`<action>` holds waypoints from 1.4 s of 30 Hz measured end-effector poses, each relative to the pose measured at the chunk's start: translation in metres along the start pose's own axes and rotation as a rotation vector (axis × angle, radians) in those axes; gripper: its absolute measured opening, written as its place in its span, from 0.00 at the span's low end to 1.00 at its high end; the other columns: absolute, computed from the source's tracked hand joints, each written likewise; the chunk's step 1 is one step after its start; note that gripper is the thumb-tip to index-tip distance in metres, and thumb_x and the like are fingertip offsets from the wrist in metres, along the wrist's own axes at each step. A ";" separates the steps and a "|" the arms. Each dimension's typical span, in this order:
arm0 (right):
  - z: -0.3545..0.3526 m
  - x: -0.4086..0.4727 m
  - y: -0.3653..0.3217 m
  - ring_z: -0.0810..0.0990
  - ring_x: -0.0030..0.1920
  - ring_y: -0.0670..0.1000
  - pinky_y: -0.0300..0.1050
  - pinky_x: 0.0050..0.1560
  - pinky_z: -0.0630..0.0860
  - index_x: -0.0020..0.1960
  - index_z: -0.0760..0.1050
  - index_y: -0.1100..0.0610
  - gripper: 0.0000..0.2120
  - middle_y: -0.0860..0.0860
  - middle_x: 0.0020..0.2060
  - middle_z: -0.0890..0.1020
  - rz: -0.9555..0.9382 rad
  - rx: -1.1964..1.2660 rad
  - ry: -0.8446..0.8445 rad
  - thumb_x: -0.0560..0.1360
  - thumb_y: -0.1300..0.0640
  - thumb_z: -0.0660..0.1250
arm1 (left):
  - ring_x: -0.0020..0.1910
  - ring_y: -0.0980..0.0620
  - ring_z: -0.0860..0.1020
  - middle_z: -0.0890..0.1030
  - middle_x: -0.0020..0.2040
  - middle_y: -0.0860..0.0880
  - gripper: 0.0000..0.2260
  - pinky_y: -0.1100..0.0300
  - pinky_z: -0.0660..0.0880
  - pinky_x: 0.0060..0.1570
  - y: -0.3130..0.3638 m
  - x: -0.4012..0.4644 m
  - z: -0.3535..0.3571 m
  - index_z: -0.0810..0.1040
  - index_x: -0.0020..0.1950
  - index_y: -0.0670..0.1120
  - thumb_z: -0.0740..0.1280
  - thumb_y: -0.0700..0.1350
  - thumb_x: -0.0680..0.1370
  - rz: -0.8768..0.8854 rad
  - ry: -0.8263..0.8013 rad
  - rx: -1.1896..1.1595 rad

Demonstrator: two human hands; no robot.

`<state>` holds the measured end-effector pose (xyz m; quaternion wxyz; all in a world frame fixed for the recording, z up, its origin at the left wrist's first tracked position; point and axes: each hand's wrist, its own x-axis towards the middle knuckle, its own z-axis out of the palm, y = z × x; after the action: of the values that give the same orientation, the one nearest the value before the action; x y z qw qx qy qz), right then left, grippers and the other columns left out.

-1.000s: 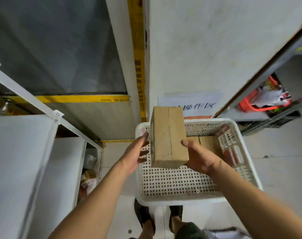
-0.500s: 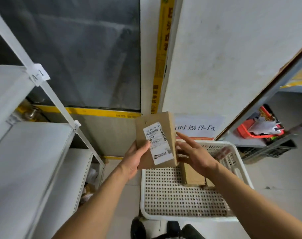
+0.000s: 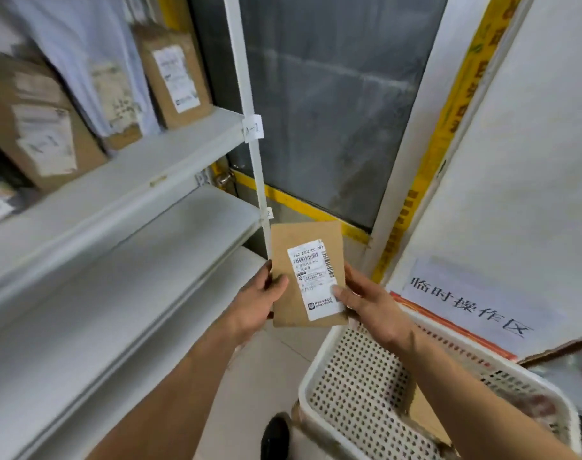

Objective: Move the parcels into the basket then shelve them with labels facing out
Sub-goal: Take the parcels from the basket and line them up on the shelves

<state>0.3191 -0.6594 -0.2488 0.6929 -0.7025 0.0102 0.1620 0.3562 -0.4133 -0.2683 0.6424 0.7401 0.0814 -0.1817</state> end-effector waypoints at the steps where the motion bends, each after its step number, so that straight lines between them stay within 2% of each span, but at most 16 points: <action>1: 0.010 0.003 -0.005 0.83 0.64 0.45 0.45 0.65 0.81 0.80 0.68 0.43 0.25 0.44 0.67 0.83 -0.011 -0.038 -0.028 0.84 0.54 0.67 | 0.64 0.53 0.79 0.80 0.67 0.60 0.17 0.47 0.78 0.66 0.001 -0.012 -0.008 0.73 0.71 0.70 0.68 0.59 0.83 0.027 0.090 0.070; 4: 0.048 0.011 -0.020 0.83 0.59 0.36 0.33 0.60 0.80 0.80 0.68 0.44 0.26 0.42 0.67 0.83 -0.041 -0.104 -0.074 0.83 0.53 0.69 | 0.63 0.50 0.78 0.79 0.68 0.55 0.20 0.51 0.76 0.63 0.006 -0.051 -0.035 0.70 0.78 0.59 0.64 0.58 0.85 0.076 0.351 0.250; 8: 0.111 0.018 -0.042 0.83 0.60 0.37 0.48 0.72 0.76 0.80 0.66 0.38 0.29 0.35 0.65 0.82 -0.096 -0.168 -0.200 0.83 0.52 0.70 | 0.60 0.50 0.82 0.84 0.63 0.54 0.18 0.53 0.80 0.56 0.007 -0.109 -0.084 0.74 0.75 0.59 0.66 0.54 0.85 0.158 0.565 0.150; 12: 0.182 0.018 -0.070 0.82 0.62 0.38 0.52 0.73 0.76 0.80 0.64 0.35 0.29 0.32 0.65 0.81 -0.186 -0.228 -0.367 0.84 0.51 0.69 | 0.56 0.51 0.83 0.85 0.59 0.54 0.14 0.62 0.78 0.48 0.005 -0.162 -0.140 0.76 0.72 0.55 0.63 0.51 0.87 0.214 0.679 0.093; 13: 0.201 0.018 -0.079 0.81 0.62 0.36 0.50 0.73 0.75 0.81 0.64 0.36 0.29 0.31 0.65 0.80 -0.213 -0.243 -0.404 0.84 0.52 0.68 | 0.57 0.50 0.83 0.85 0.59 0.54 0.14 0.60 0.79 0.51 0.004 -0.176 -0.154 0.76 0.72 0.55 0.63 0.52 0.86 0.223 0.709 0.073; 15: 0.238 0.018 -0.097 0.80 0.63 0.34 0.47 0.73 0.74 0.81 0.63 0.37 0.29 0.31 0.66 0.80 -0.262 -0.266 -0.468 0.85 0.54 0.67 | 0.60 0.47 0.83 0.85 0.60 0.54 0.18 0.46 0.81 0.60 0.000 -0.201 -0.183 0.76 0.72 0.61 0.63 0.58 0.82 0.232 0.765 0.034; 16: 0.257 0.017 -0.105 0.80 0.63 0.34 0.46 0.73 0.74 0.81 0.63 0.38 0.29 0.32 0.66 0.80 -0.280 -0.272 -0.495 0.85 0.56 0.67 | 0.61 0.46 0.82 0.84 0.61 0.55 0.20 0.40 0.80 0.63 -0.002 -0.214 -0.199 0.75 0.72 0.64 0.63 0.61 0.80 0.240 0.786 0.013; 18: 0.296 0.014 -0.120 0.79 0.65 0.35 0.43 0.71 0.74 0.81 0.64 0.37 0.29 0.32 0.66 0.80 -0.331 -0.277 -0.544 0.85 0.58 0.66 | 0.62 0.46 0.81 0.84 0.62 0.55 0.24 0.35 0.78 0.64 -0.008 -0.239 -0.233 0.73 0.73 0.66 0.62 0.65 0.76 0.280 0.831 -0.020; 20: 0.333 0.008 -0.130 0.79 0.66 0.36 0.39 0.69 0.75 0.77 0.65 0.33 0.28 0.32 0.66 0.81 -0.388 -0.285 -0.594 0.85 0.58 0.66 | 0.63 0.46 0.81 0.83 0.64 0.55 0.24 0.37 0.79 0.64 -0.006 -0.269 -0.259 0.72 0.74 0.64 0.63 0.64 0.78 0.322 0.879 -0.037; 23: 0.388 0.003 -0.139 0.78 0.69 0.40 0.44 0.72 0.74 0.72 0.66 0.28 0.27 0.33 0.67 0.80 -0.434 -0.293 -0.653 0.84 0.56 0.67 | 0.62 0.47 0.81 0.83 0.64 0.53 0.18 0.44 0.80 0.61 -0.008 -0.307 -0.293 0.71 0.76 0.56 0.62 0.52 0.86 0.374 0.952 -0.036; 26: 0.440 -0.002 -0.139 0.78 0.70 0.41 0.51 0.75 0.72 0.76 0.68 0.34 0.26 0.35 0.68 0.81 -0.454 -0.269 -0.705 0.84 0.58 0.68 | 0.63 0.50 0.82 0.83 0.64 0.52 0.17 0.44 0.81 0.63 -0.017 -0.339 -0.323 0.70 0.77 0.52 0.61 0.47 0.88 0.368 1.036 -0.046; 28: 0.474 -0.006 -0.138 0.78 0.70 0.42 0.53 0.75 0.72 0.79 0.69 0.41 0.27 0.38 0.68 0.81 -0.460 -0.260 -0.746 0.84 0.59 0.68 | 0.64 0.52 0.82 0.84 0.64 0.53 0.17 0.42 0.80 0.65 -0.025 -0.359 -0.342 0.72 0.77 0.53 0.61 0.48 0.87 0.375 1.099 -0.055; 31: 0.521 -0.011 -0.137 0.80 0.68 0.42 0.52 0.74 0.74 0.80 0.68 0.45 0.27 0.39 0.68 0.82 -0.483 -0.261 -0.809 0.84 0.59 0.68 | 0.64 0.52 0.82 0.85 0.63 0.54 0.18 0.42 0.79 0.66 -0.037 -0.389 -0.367 0.75 0.76 0.53 0.63 0.50 0.85 0.391 1.214 -0.050; 36: 0.596 -0.020 -0.136 0.81 0.67 0.45 0.52 0.71 0.76 0.78 0.71 0.46 0.24 0.42 0.66 0.83 -0.531 -0.257 -0.944 0.84 0.59 0.68 | 0.64 0.55 0.82 0.85 0.62 0.56 0.17 0.45 0.79 0.67 -0.055 -0.435 -0.397 0.77 0.75 0.54 0.62 0.44 0.87 0.398 1.405 -0.044; 40: 0.654 -0.033 -0.138 0.80 0.65 0.39 0.45 0.70 0.75 0.71 0.76 0.42 0.19 0.38 0.63 0.84 -0.638 -0.289 -1.014 0.83 0.56 0.70 | 0.69 0.54 0.79 0.83 0.66 0.57 0.18 0.41 0.77 0.69 -0.067 -0.473 -0.416 0.74 0.77 0.59 0.60 0.45 0.88 0.373 1.510 -0.102; 42: 0.682 -0.043 -0.140 0.80 0.65 0.39 0.44 0.69 0.75 0.70 0.76 0.41 0.18 0.37 0.62 0.84 -0.685 -0.327 -1.053 0.83 0.55 0.71 | 0.70 0.52 0.79 0.83 0.67 0.56 0.19 0.40 0.78 0.68 -0.072 -0.492 -0.426 0.73 0.78 0.59 0.60 0.45 0.88 0.364 1.566 -0.125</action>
<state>0.1665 0.0036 -0.0943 0.5018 -0.5891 -0.5803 0.2539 -0.0520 0.0717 -0.1046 0.4586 0.6169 0.3961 0.5022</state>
